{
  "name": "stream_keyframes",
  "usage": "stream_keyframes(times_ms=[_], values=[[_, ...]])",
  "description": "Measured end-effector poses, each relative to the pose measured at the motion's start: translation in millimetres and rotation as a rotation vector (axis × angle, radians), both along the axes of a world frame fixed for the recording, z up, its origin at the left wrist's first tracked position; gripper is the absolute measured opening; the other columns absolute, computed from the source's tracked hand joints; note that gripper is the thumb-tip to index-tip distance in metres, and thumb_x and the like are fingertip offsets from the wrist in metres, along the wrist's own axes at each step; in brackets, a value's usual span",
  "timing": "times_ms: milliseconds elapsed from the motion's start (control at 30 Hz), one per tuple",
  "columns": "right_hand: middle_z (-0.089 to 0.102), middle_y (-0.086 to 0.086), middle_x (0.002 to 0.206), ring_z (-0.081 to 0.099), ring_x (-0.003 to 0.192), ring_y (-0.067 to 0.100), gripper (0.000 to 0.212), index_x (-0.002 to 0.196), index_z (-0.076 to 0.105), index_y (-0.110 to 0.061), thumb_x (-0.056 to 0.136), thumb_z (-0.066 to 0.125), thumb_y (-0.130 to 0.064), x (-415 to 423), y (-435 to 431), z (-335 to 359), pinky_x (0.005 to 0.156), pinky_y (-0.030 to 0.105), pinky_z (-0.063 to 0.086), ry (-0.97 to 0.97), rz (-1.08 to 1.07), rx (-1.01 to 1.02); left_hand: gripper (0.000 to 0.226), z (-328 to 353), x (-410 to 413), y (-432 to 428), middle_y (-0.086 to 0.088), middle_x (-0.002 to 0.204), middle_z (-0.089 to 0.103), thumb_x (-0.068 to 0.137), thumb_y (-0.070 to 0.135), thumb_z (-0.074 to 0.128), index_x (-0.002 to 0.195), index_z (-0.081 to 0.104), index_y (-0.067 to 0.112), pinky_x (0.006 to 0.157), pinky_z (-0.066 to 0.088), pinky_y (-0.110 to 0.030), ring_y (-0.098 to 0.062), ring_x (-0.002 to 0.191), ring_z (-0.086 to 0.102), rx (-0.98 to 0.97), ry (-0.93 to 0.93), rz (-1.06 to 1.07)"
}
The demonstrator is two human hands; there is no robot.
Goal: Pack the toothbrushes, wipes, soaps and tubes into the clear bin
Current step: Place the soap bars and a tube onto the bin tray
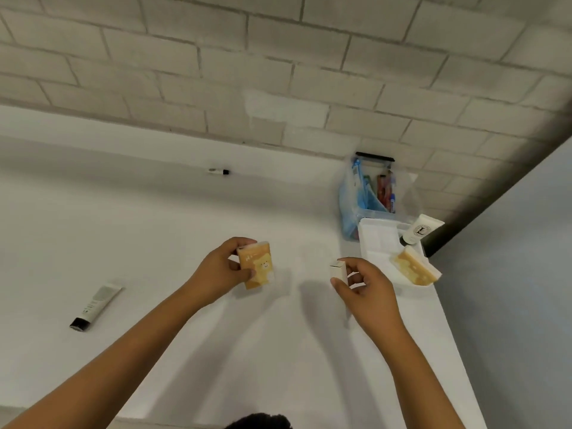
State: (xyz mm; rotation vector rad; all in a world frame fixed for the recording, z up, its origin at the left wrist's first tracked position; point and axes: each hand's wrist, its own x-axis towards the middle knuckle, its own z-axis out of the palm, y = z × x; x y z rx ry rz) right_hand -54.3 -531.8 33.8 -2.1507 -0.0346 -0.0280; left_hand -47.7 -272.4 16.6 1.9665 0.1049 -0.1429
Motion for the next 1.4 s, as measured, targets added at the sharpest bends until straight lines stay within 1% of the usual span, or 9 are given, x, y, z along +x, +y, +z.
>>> stream_keyframes(times_ms=[200, 300, 400, 567, 700, 1000, 1100, 1233, 1400], values=[[0.056, -0.018, 0.09, 0.056, 0.079, 0.004, 0.025, 0.102, 0.061, -0.028, 0.082, 0.069, -0.017, -9, -53, 4, 0.057, 0.011, 0.045, -0.01, -0.132, -0.031, 0.05, 30, 37, -78, 0.005, 0.096, 0.061, 0.073, -0.004, 0.065, 0.102, 0.052, 0.033, 0.068, 0.055, -0.021, -0.008, 0.071, 0.059, -0.065, -0.105, -0.169], [0.058, -0.017, 0.092, 0.057, 0.081, 0.006, 0.025, 0.102, 0.062, -0.029, 0.081, 0.069, -0.016, -14, -73, 2, 0.059, 0.013, 0.047, -0.004, -0.175, -0.009, 0.045, 45, 52, -118, 0.005, 0.097, 0.064, 0.071, 0.003, 0.069, 0.103, 0.054, 0.029, 0.075, 0.048, -0.01, -0.007, 0.082, 0.059, -0.012, -0.212, -0.271], [0.058, -0.018, 0.092, 0.058, 0.082, 0.007, 0.026, 0.101, 0.061, -0.032, 0.081, 0.069, -0.017, -19, -89, 1, 0.063, 0.015, 0.047, 0.0, -0.21, 0.008, 0.035, 55, 65, -154, 0.011, 0.101, 0.065, 0.075, 0.011, 0.07, 0.104, 0.061, 0.029, 0.078, 0.046, -0.009, -0.003, 0.092, 0.06, 0.082, -0.281, -0.399], [0.058, -0.02, 0.089, 0.057, 0.079, 0.006, 0.034, 0.091, 0.056, -0.043, 0.08, 0.07, -0.015, -23, -112, 3, 0.064, 0.015, 0.05, -0.016, -0.261, 0.02, 0.038, 53, 83, -203, 0.012, 0.11, 0.067, 0.077, 0.011, 0.065, 0.109, 0.065, 0.032, 0.088, 0.048, -0.022, -0.008, 0.1, 0.057, 0.371, -0.39, -0.603], [0.059, -0.015, 0.089, 0.055, 0.078, -0.001, 0.029, 0.1, 0.062, -0.031, 0.079, 0.071, -0.014, -22, -129, -1, 0.061, 0.011, 0.049, -0.003, -0.3, 0.045, 0.039, 44, 89, -225, 0.006, 0.124, 0.063, 0.083, 0.014, 0.062, 0.118, 0.062, 0.032, 0.094, 0.037, -0.02, -0.013, 0.113, 0.051, 0.513, -0.38, -0.686], [0.059, -0.017, 0.088, 0.056, 0.08, 0.0, 0.027, 0.101, 0.063, -0.031, 0.08, 0.07, -0.015, -16, -145, -2, 0.06, 0.007, 0.047, 0.011, -0.281, 0.019, 0.035, 18, 95, -248, 0.002, 0.132, 0.048, 0.084, 0.02, 0.064, 0.118, 0.059, 0.027, 0.105, 0.034, -0.022, -0.013, 0.123, 0.041, 0.508, -0.371, -0.636], [0.056, -0.022, 0.09, 0.058, 0.078, 0.004, 0.028, 0.102, 0.06, -0.034, 0.081, 0.069, -0.019, -12, -143, 2, 0.06, 0.007, 0.048, 0.022, -0.26, -0.032, 0.047, 12, 95, -245, 0.004, 0.134, 0.042, 0.078, 0.027, 0.071, 0.12, 0.051, 0.031, 0.103, 0.037, -0.021, -0.013, 0.126, 0.041, 0.457, -0.365, -0.487], [0.054, -0.027, 0.089, 0.058, 0.077, 0.005, 0.033, 0.105, 0.057, -0.039, 0.08, 0.071, -0.022, 0, -135, 10, 0.06, 0.007, 0.047, 0.013, -0.225, -0.078, 0.069, 8, 93, -239, 0.004, 0.139, 0.04, 0.07, 0.044, 0.074, 0.129, 0.041, 0.031, 0.107, 0.037, -0.033, -0.016, 0.128, 0.04, 0.47, -0.366, -0.313], [0.06, -0.018, 0.098, 0.056, 0.08, 0.001, 0.043, 0.12, 0.057, -0.03, 0.08, 0.072, -0.026, 25, -112, 23, 0.083, 0.016, 0.049, 0.009, -0.158, -0.145, 0.075, -1, 93, -232, 0.003, 0.144, 0.038, 0.073, 0.047, 0.07, 0.136, 0.034, 0.03, 0.111, 0.032, -0.037, -0.017, 0.131, 0.039, 0.478, -0.305, -0.257]])
